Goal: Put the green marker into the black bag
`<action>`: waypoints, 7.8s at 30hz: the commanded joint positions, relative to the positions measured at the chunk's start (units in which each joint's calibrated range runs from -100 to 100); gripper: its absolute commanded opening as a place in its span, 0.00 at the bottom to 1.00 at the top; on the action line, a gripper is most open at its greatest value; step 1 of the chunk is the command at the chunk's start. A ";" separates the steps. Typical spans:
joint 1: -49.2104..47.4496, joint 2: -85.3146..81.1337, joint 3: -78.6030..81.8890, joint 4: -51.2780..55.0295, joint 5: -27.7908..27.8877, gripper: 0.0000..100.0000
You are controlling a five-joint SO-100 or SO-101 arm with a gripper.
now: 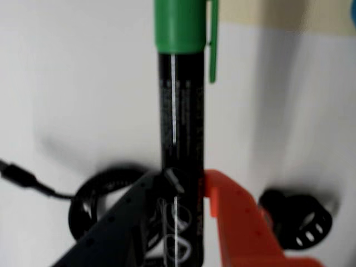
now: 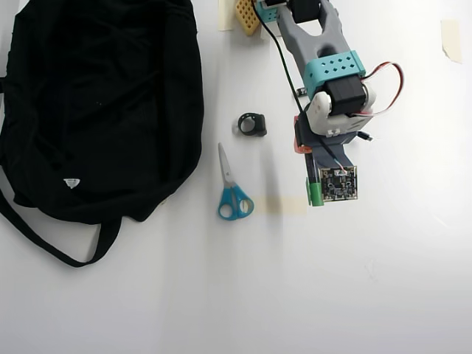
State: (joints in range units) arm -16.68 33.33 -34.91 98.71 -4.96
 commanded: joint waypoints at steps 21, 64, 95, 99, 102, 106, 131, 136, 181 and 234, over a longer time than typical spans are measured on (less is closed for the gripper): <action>0.30 -29.85 29.07 -0.26 -1.18 0.02; 34.78 -46.28 41.19 -8.44 -2.33 0.02; 75.09 -16.98 26.91 -20.76 -3.70 0.02; 75.02 -16.98 26.82 -20.42 -3.75 0.07; 74.87 -16.98 27.18 -20.16 -3.85 0.18; 74.49 -18.15 27.18 -19.04 -4.90 0.18; 20.04 -41.05 26.28 -8.27 -8.73 0.02; 15.26 -41.96 26.01 -8.10 -7.52 0.02; 7.11 -90.01 74.80 -18.69 -1.23 0.02; 4.79 -132.67 134.10 -31.53 -1.65 0.02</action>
State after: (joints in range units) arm -11.68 -98.67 97.09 67.02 -6.47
